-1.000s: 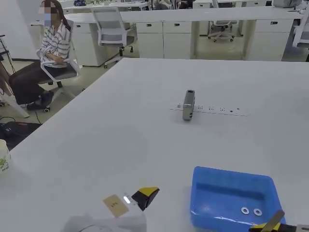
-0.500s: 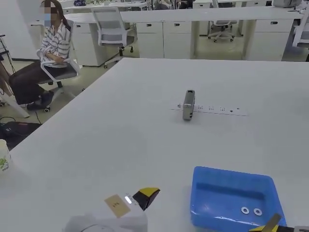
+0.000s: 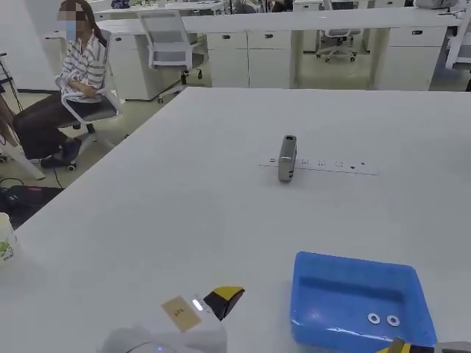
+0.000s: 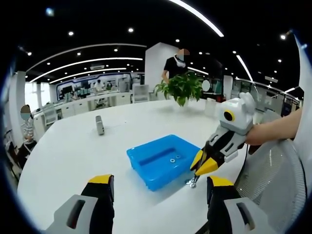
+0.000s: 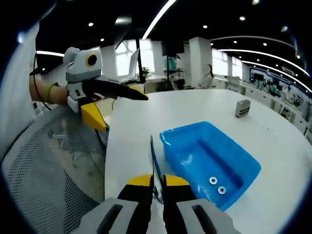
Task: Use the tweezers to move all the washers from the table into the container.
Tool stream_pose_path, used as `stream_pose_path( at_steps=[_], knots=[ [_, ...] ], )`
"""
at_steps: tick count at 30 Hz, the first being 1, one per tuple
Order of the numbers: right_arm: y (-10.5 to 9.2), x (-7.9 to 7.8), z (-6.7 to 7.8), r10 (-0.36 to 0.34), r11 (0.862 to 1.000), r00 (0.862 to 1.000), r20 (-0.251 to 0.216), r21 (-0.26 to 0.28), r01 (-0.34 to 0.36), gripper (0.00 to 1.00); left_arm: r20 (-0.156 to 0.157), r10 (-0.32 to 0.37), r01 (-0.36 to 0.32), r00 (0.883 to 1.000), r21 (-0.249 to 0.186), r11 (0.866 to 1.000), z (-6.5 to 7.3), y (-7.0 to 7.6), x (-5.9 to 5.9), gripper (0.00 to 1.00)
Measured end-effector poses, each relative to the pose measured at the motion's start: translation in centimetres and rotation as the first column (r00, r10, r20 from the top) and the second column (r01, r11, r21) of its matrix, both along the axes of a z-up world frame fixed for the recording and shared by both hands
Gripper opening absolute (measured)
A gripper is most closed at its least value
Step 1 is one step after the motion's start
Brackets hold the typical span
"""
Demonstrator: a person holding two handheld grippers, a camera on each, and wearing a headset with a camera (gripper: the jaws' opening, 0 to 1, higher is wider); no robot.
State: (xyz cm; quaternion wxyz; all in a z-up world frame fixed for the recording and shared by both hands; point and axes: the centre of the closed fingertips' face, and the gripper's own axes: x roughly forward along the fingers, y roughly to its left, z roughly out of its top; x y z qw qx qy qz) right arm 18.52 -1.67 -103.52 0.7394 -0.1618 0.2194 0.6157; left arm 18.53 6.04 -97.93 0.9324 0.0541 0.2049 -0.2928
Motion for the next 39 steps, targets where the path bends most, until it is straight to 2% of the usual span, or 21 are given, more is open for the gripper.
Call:
stream_pose_path(
  at_steps=[7, 12, 14, 22, 24, 27, 30, 34, 39],
  knots=[
    [-0.1, -0.2, -0.4, 0.052, 0.997, 0.996, 0.072, -0.057, -0.048, 0.03, -0.005, -0.006, 0.006, 1.000, 0.007, 1.000, -0.2, -0.1, -0.1, 0.78],
    [-0.1, -0.2, -0.5, 0.048, 0.997, 0.995, 0.084, -0.071, -0.042, 0.03, -0.007, -0.004, 0.004, 1.000, 0.009, 1.000, -0.2, -0.1, -0.1, 0.78],
    [0.1, -0.4, -0.3, 0.045, 0.998, 0.997, 0.068, -0.052, -0.042, 0.03, -0.007, -0.003, 0.003, 1.000, 0.009, 1.000, -0.2, -0.1, -0.1, 0.78],
    [1.1, -1.8, 1.8, 0.083, 0.995, 0.989, 0.126, -0.063, -0.075, 0.03, -0.008, -0.006, 0.006, 1.000, 0.013, 1.000, -0.2, -0.1, -0.1, 0.78],
    [1.4, -2.0, 2.7, 0.087, 0.995, 0.989, 0.123, -0.052, -0.081, 0.03, -0.008, -0.007, 0.007, 1.000, 0.015, 1.000, -0.3, -0.1, -0.1, 0.78],
    [1.9, -2.1, 4.2, 0.101, 0.995, 0.983, 0.150, -0.038, -0.096, 0.03, -0.009, -0.011, 0.011, 1.000, 0.016, 1.000, -0.3, -0.2, -0.2, 0.78],
    [2.3, -1.7, 5.8, 0.103, 0.995, 0.978, 0.180, -0.021, -0.101, 0.03, -0.007, -0.013, 0.013, 1.000, 0.017, 1.000, -0.2, -0.2, -0.2, 0.78],
    [2.8, -1.0, 7.6, 0.086, 0.996, 0.977, 0.194, 0.021, -0.092, 0.03, -0.005, -0.009, 0.010, 1.000, 0.016, 1.000, -0.2, -0.2, -0.2, 0.78],
    [2.9, 0.3, 8.5, 0.056, 0.997, 0.982, 0.183, 0.049, -0.066, 0.03, -0.001, 0.000, 0.000, 1.000, 0.011, 1.000, -0.1, 0.0, -0.1, 0.77]
  ],
)
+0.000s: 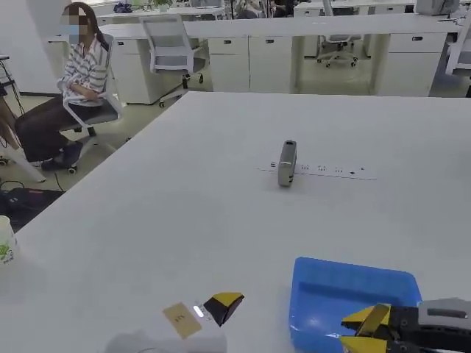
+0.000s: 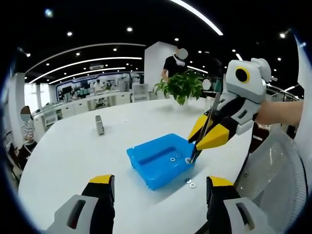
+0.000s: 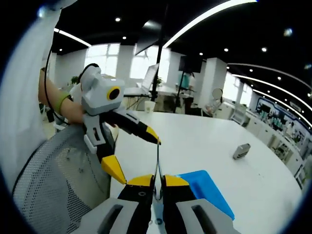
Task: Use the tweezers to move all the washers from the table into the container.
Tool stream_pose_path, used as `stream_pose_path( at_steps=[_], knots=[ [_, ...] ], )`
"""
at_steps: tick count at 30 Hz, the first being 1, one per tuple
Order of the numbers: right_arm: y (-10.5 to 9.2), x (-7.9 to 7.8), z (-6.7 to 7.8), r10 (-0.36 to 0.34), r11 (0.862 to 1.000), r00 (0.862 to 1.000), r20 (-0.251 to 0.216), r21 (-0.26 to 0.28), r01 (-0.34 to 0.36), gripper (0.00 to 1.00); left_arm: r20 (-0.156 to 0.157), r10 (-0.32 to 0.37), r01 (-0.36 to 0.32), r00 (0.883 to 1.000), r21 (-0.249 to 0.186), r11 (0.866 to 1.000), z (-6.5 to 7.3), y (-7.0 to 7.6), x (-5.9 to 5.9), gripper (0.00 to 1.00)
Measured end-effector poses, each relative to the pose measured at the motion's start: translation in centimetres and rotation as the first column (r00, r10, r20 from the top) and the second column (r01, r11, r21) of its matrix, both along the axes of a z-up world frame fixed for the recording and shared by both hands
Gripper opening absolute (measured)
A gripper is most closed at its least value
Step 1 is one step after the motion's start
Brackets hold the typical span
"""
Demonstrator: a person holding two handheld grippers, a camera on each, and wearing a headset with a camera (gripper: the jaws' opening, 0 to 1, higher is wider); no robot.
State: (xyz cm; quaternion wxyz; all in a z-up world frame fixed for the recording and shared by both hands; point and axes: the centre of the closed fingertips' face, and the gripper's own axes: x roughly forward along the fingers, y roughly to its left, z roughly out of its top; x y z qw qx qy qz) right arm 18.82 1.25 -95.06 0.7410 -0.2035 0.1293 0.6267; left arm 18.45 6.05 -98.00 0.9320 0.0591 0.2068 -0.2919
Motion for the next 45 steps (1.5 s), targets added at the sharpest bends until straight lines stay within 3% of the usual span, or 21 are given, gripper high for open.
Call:
stream_pose_path(
  at_steps=[3, 4, 6, 10, 12, 13, 16, 20, 21, 24, 31, 35, 38, 45],
  knots=[
    [-0.2, 1.1, 0.1, -0.045, 0.999, 0.999, -0.031, 0.017, 0.045, 0.03, 0.001, 0.004, -0.004, 1.000, -0.001, 1.000, 0.0, 0.1, 0.0, 0.77],
    [-0.3, 1.6, 0.1, -0.073, 0.997, 0.995, -0.062, 0.033, 0.075, 0.03, 0.002, 0.005, -0.005, 1.000, -0.001, 1.000, 0.0, 0.1, 0.0, 0.77],
    [-0.6, 2.6, 0.2, -0.124, 0.989, 0.984, -0.129, 0.059, 0.133, 0.03, 0.002, 0.006, -0.006, 1.000, -0.002, 1.000, 0.0, 0.1, 0.0, 0.77],
    [-1.3, 4.5, 0.1, -0.187, 0.976, 0.965, -0.185, 0.075, 0.203, 0.03, 0.002, 0.006, -0.006, 1.000, 0.000, 1.000, 0.0, 0.2, 0.1, 0.77],
    [-1.6, 5.5, 0.2, -0.214, 0.966, 0.947, -0.238, 0.095, 0.242, 0.03, 0.002, 0.006, -0.006, 1.000, 0.001, 1.000, 0.0, 0.2, 0.0, 0.77],
    [-1.8, 6.1, 0.1, -0.237, 0.956, 0.931, -0.276, 0.104, 0.274, 0.03, 0.001, 0.006, -0.006, 1.000, 0.001, 1.000, 0.0, 0.2, 0.0, 0.77],
    [-2.3, 7.4, -0.7, -0.281, 0.942, 0.903, -0.325, 0.085, 0.324, 0.03, 0.001, 0.006, -0.006, 1.000, 0.001, 1.000, 0.0, 0.2, 0.0, 0.76],
    [-2.5, 8.4, -1.8, -0.317, 0.923, 0.854, -0.412, 0.072, 0.378, 0.03, -0.001, 0.006, -0.006, 1.000, 0.002, 1.000, 0.0, 0.2, 0.0, 0.76],
    [-2.4, 8.4, -2.3, -0.311, 0.926, 0.844, -0.437, 0.058, 0.372, 0.03, -0.001, 0.006, -0.006, 1.000, 0.002, 1.000, 0.0, 0.2, 0.0, 0.76],
    [-2.3, 9.1, -3.1, -0.318, 0.925, 0.836, -0.447, 0.048, 0.378, 0.03, -0.004, 0.005, -0.005, 1.000, 0.004, 1.000, 0.0, 0.2, 0.0, 0.76],
    [-2.3, 10.5, -5.0, -0.346, 0.910, 0.791, -0.505, 0.025, 0.413, 0.03, -0.007, 0.008, -0.008, 1.000, 0.005, 1.000, -0.1, 0.2, -0.1, 0.76],
    [-2.4, 10.8, -6.0, -0.359, 0.905, 0.773, -0.523, 0.006, 0.425, 0.03, -0.011, 0.007, -0.007, 1.000, 0.008, 1.000, -0.1, 0.2, -0.1, 0.75],
    [-2.4, 10.9, -6.8, -0.370, 0.904, 0.769, -0.521, -0.013, 0.426, 0.03, -0.012, 0.005, -0.005, 1.000, 0.008, 1.000, -0.1, 0.2, -0.1, 0.75],
    [-2.2, 11.1, -7.6, -0.379, 0.905, 0.774, -0.507, -0.031, 0.423, 0.03, -0.016, 0.003, -0.002, 1.000, 0.011, 1.000, -0.2, 0.2, -0.1, 0.75]
  ],
)
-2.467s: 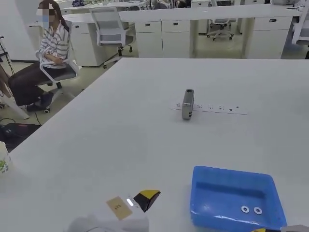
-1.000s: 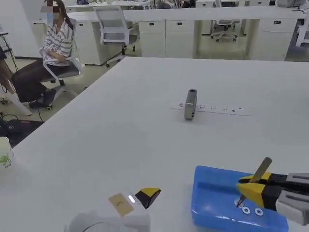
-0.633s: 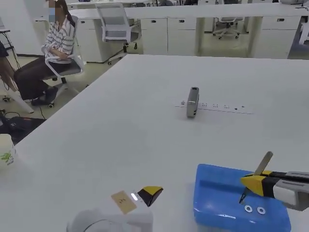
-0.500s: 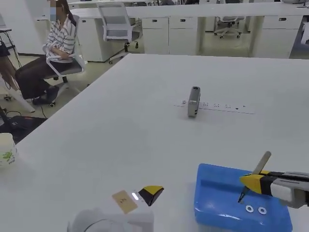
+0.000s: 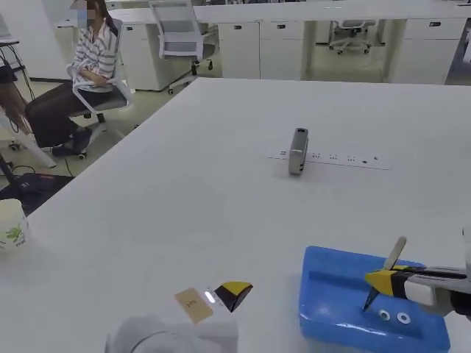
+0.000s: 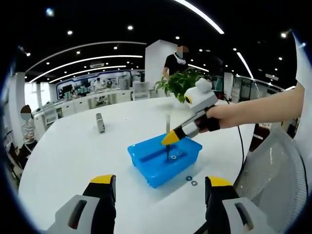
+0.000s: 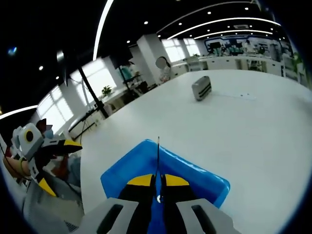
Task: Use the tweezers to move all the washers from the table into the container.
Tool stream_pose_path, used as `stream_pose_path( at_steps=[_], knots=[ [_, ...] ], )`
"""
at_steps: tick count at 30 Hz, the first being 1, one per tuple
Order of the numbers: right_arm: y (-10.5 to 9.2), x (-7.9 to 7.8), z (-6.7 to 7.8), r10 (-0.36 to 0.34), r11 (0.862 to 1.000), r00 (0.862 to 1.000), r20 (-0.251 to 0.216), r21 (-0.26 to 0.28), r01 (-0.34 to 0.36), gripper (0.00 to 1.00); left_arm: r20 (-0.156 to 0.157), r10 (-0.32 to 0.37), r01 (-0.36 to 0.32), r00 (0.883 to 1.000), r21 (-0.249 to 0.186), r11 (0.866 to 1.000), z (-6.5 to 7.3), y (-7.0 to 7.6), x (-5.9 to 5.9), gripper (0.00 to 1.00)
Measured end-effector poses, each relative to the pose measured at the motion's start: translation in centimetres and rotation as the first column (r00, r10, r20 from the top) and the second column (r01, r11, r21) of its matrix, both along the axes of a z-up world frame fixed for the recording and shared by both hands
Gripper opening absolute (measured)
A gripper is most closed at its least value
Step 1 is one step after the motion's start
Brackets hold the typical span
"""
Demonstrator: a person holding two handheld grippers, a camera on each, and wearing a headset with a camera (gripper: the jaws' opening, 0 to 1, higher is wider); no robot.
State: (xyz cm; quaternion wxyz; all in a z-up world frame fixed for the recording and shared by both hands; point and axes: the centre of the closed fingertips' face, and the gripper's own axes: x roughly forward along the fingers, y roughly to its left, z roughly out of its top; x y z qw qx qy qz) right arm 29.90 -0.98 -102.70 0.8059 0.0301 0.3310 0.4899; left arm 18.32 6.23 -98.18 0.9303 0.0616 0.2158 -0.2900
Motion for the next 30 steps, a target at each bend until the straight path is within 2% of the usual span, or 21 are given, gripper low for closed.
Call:
stream_pose_path(
  at_steps=[7, 17, 20, 24, 30],
  knots=[
    [-0.1, 0.0, -0.1, 0.009, 1.000, 1.000, 0.030, -0.015, -0.008, 0.03, -0.002, 0.001, -0.001, 1.000, 0.001, 1.000, 0.0, 0.0, 0.0, 0.75],
    [0.1, -0.3, -0.4, 0.021, 1.000, 0.999, 0.037, -0.019, -0.020, 0.03, -0.003, 0.000, 0.000, 1.000, 0.003, 1.000, -0.1, 0.1, 0.0, 0.74],
    [0.2, -0.3, -0.2, 0.023, 1.000, 0.999, 0.039, -0.006, -0.023, 0.04, -0.005, -0.001, 0.001, 1.000, 0.005, 1.000, -0.1, 0.1, 0.0, 0.74],
    [0.4, -0.6, 0.7, 0.045, 0.999, 0.995, 0.090, 0.025, -0.048, 0.04, -0.006, -0.002, 0.002, 1.000, 0.006, 1.000, -0.2, 0.1, 0.0, 0.74],
    [0.5, -1.1, 2.8, 0.036, 0.994, 0.989, 0.141, 0.095, -0.050, 0.04, -0.008, -0.008, 0.008, 1.000, 0.012, 1.000, -0.3, 0.0, 0.0, 0.74]
  ],
)
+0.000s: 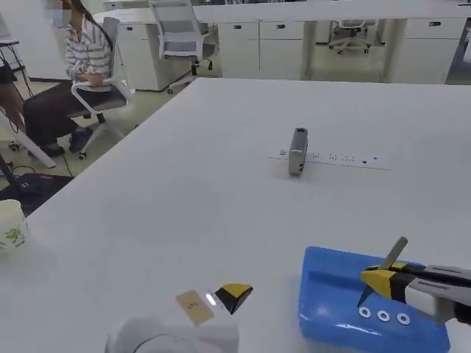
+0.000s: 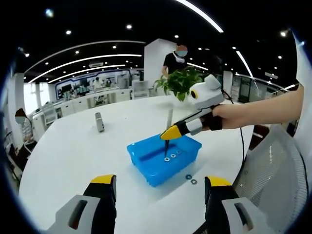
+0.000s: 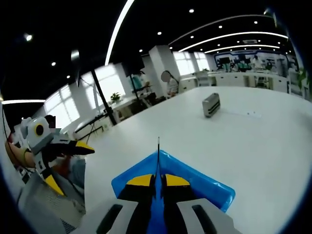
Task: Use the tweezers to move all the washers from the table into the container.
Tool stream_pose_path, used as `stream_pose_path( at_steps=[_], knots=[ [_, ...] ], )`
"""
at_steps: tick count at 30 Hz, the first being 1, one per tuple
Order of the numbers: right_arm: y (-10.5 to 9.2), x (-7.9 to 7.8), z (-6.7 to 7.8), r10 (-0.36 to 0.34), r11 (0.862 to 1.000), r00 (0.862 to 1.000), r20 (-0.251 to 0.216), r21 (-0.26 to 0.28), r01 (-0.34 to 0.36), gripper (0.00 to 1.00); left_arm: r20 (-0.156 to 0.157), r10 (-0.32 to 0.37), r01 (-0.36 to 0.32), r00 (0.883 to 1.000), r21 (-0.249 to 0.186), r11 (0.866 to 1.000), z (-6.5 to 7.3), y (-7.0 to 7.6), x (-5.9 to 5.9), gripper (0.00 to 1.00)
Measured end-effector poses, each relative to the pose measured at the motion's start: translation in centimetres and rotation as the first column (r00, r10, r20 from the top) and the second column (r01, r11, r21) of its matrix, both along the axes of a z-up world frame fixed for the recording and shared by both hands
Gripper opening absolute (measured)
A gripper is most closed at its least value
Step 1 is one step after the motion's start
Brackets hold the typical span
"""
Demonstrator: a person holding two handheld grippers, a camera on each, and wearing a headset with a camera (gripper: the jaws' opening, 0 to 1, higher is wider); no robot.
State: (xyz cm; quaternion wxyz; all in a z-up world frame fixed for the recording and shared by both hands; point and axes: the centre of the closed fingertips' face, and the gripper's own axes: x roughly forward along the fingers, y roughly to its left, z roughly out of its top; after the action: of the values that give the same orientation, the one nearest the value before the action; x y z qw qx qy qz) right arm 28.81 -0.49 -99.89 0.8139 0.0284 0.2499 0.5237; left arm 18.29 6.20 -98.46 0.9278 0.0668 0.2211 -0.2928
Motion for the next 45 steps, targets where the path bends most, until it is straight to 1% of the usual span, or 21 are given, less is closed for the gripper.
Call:
stream_pose_path(
  at_steps=[2, 6, 11, 14, 19, 22, 26, 30, 32, 33, 35, 37, 40, 43, 45],
  knots=[
    [0.0, -0.4, 0.8, 0.004, 1.000, 1.000, 0.012, 0.026, -0.004, 0.04, -0.001, -0.002, 0.002, 1.000, 0.000, 1.000, 0.0, 0.0, 0.0, 0.74],
    [-0.2, -1.3, 2.1, 0.013, 0.998, 0.999, 0.033, 0.057, -0.015, 0.04, -0.002, -0.004, 0.004, 1.000, 0.000, 1.000, 0.0, -0.1, 0.0, 0.74],
    [-0.4, -2.6, 2.9, 0.026, 0.996, 0.999, 0.033, 0.084, -0.029, 0.04, -0.004, -0.010, 0.010, 1.000, 0.006, 1.000, -0.1, -0.1, -0.1, 0.74],
    [-0.3, -3.5, 2.9, 0.046, 0.995, 0.999, 0.025, 0.089, -0.048, 0.04, -0.004, -0.013, 0.013, 1.000, 0.008, 1.000, -0.1, -0.2, -0.1, 0.74],
    [-0.3, -5.3, 2.3, 0.083, 0.994, 0.996, 0.017, 0.070, -0.084, 0.04, -0.005, -0.016, 0.016, 1.000, 0.011, 1.000, -0.2, -0.2, -0.1, 0.74],
    [-0.3, -6.2, 1.6, 0.102, 0.993, 0.995, 0.003, 0.055, -0.102, 0.04, -0.005, -0.017, 0.018, 1.000, 0.010, 1.000, -0.2, -0.2, -0.1, 0.74],
    [-0.4, -7.0, 0.8, 0.114, 0.993, 0.993, -0.013, 0.044, -0.113, 0.04, -0.006, -0.017, 0.017, 1.000, 0.012, 1.000, -0.2, -0.2, -0.2, 0.74],
    [-0.4, -7.6, 0.3, 0.123, 0.991, 0.992, -0.034, 0.048, -0.121, 0.04, -0.006, -0.016, 0.016, 1.000, 0.012, 1.000, -0.2, -0.2, -0.1, 0.74],
    [-0.5, -7.8, -0.3, 0.127, 0.992, 0.991, -0.039, 0.030, -0.126, 0.04, -0.007, -0.016, 0.016, 1.000, 0.013, 1.000, -0.2, -0.2, -0.2, 0.73],
    [-0.6, -7.9, -0.8, 0.132, 0.991, 0.990, -0.041, 0.009, -0.131, 0.04, -0.007, -0.016, 0.016, 1.000, 0.014, 1.000, -0.2, -0.2, -0.1, 0.73],
    [-0.6, -8.1, -1.2, 0.137, 0.991, 0.990, -0.044, -0.004, -0.137, 0.04, -0.006, -0.016, 0.016, 1.000, 0.015, 1.000, -0.2, -0.2, -0.1, 0.73],
    [-0.6, -8.4, -1.6, 0.142, 0.990, 0.988, -0.056, -0.005, -0.143, 0.04, -0.007, -0.015, 0.015, 1.000, 0.014, 1.000, -0.2, -0.2, -0.2, 0.73],
    [-0.6, -8.8, -2.7, 0.151, 0.987, 0.987, -0.063, -0.041, -0.153, 0.04, -0.007, -0.016, 0.016, 1.000, 0.015, 1.000, -0.2, -0.1, -0.2, 0.73],
    [-0.7, -8.9, -3.2, 0.157, 0.985, 0.986, -0.064, -0.059, -0.160, 0.04, -0.009, -0.015, 0.015, 1.000, 0.018, 1.000, -0.3, -0.1, -0.2, 0.73],
    [-0.7, -9.0, -3.2, 0.159, 0.985, 0.985, -0.068, -0.060, -0.163, 0.04, -0.009, -0.016, 0.016, 1.000, 0.018, 1.000, -0.3, -0.1, -0.2, 0.73]
  ],
)
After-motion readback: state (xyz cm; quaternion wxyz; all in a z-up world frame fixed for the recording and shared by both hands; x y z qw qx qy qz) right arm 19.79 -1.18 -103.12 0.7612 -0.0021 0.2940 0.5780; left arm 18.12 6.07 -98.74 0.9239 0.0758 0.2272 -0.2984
